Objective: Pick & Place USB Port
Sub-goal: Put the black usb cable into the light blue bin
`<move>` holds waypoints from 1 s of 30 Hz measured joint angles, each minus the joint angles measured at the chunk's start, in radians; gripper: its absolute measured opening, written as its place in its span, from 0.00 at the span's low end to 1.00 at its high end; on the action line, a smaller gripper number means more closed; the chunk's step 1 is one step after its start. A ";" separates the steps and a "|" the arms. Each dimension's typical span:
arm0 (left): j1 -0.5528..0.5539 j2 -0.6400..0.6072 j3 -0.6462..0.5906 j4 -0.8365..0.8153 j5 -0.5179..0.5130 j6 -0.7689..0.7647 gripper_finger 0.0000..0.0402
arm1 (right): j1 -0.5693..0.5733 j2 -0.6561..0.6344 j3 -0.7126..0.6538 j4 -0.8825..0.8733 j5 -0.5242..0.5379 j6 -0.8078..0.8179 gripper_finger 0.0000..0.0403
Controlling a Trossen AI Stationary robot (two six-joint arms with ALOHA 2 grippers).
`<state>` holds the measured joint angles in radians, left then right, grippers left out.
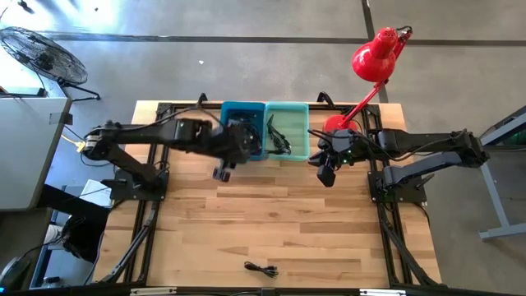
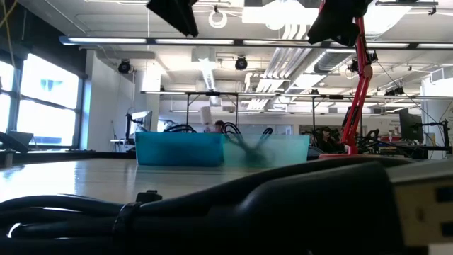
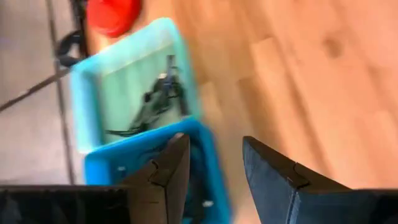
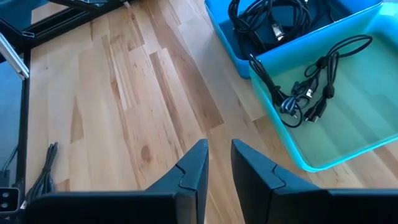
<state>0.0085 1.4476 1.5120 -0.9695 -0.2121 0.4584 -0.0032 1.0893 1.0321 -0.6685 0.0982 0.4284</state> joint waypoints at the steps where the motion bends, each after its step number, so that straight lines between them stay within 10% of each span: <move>1: -0.025 -0.001 0.000 -0.012 0.006 -0.029 0.36 | 0.003 0.000 0.000 0.000 0.000 0.006 0.15; 11: -0.322 -0.001 0.000 -0.003 0.275 -0.347 0.36 | 0.080 0.003 0.000 0.000 0.000 0.020 0.15; 30: -0.656 0.175 -0.001 0.182 -0.094 -0.903 0.36 | 0.262 0.026 0.000 0.026 0.009 0.144 0.15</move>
<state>-0.6477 1.6224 1.5112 -0.7876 -0.3060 -0.4446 0.2593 1.1156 1.0321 -0.6421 0.1067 0.5727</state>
